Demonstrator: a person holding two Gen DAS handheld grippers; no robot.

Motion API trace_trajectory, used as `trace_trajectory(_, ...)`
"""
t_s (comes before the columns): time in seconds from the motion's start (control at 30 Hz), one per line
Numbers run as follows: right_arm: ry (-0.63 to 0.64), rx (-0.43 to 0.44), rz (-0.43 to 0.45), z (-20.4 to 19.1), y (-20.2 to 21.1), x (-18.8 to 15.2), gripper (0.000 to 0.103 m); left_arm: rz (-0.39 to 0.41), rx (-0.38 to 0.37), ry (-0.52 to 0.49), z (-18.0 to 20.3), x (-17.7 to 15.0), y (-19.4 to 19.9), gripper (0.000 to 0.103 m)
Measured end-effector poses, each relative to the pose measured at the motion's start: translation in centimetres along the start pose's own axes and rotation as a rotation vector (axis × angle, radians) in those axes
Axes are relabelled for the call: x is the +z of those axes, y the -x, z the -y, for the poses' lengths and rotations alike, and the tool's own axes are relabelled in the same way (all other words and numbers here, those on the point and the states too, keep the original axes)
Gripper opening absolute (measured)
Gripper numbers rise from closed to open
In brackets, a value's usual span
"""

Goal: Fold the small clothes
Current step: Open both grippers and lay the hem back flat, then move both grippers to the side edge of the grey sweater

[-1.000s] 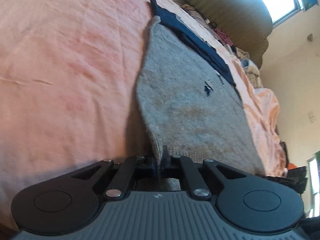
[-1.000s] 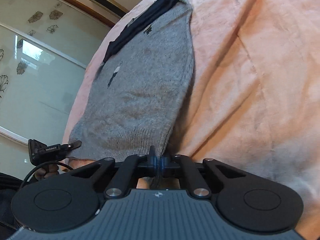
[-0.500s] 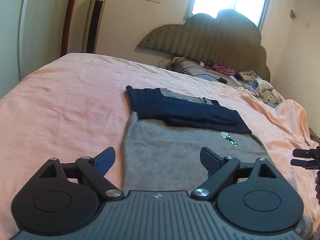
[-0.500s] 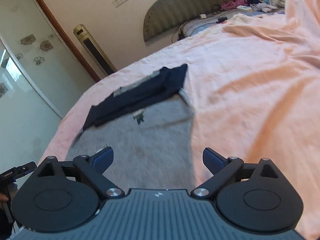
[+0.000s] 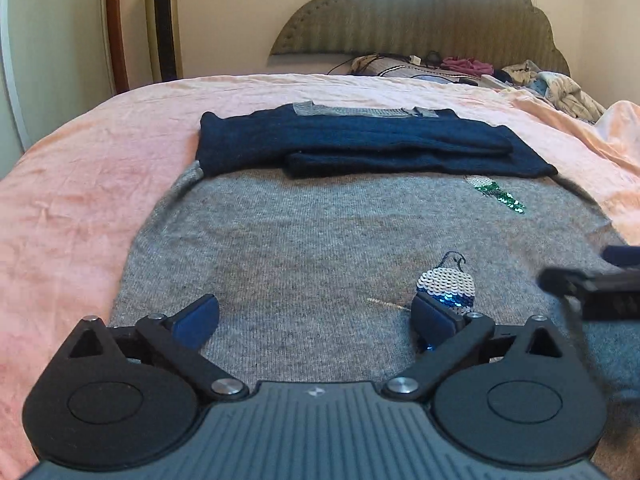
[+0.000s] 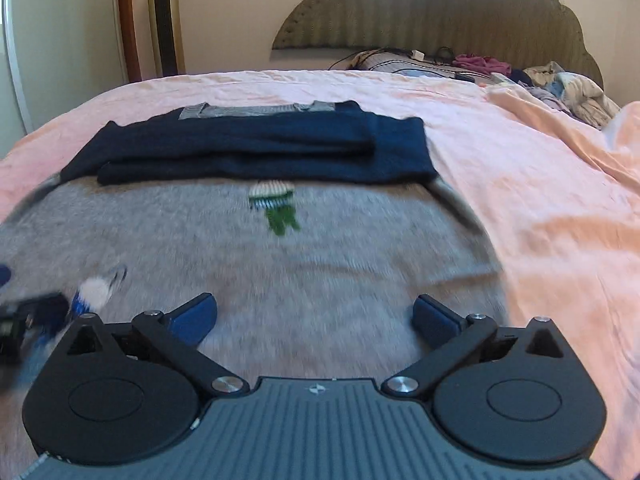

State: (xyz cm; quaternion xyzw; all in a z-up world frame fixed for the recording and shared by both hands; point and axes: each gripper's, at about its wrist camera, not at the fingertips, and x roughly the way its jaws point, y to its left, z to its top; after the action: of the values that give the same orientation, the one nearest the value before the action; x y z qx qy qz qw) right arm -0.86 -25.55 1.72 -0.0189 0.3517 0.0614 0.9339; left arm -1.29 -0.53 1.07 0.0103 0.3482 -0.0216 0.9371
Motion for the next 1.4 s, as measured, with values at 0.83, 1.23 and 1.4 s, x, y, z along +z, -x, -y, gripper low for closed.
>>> trace_trajectory(0.83,-0.019,0.009,0.021,0.5,2.4,-2.2,0.103,-0.035,0.052,0.0,0.5,-0.3,0.9,0.103)
trace_trajectory(1.23,0.125,0.129,-0.018,1.6,9.2,-7.2,0.103,-0.042,-0.095,-0.228,0.0,-8.1,11.0,0.103)
trace_trajectory(1.4,0.173,0.19,-0.066,3.1,12.4,-9.1,0.103,-0.08,-0.159,-0.193,-2.4,-8.5,11.9,0.103)
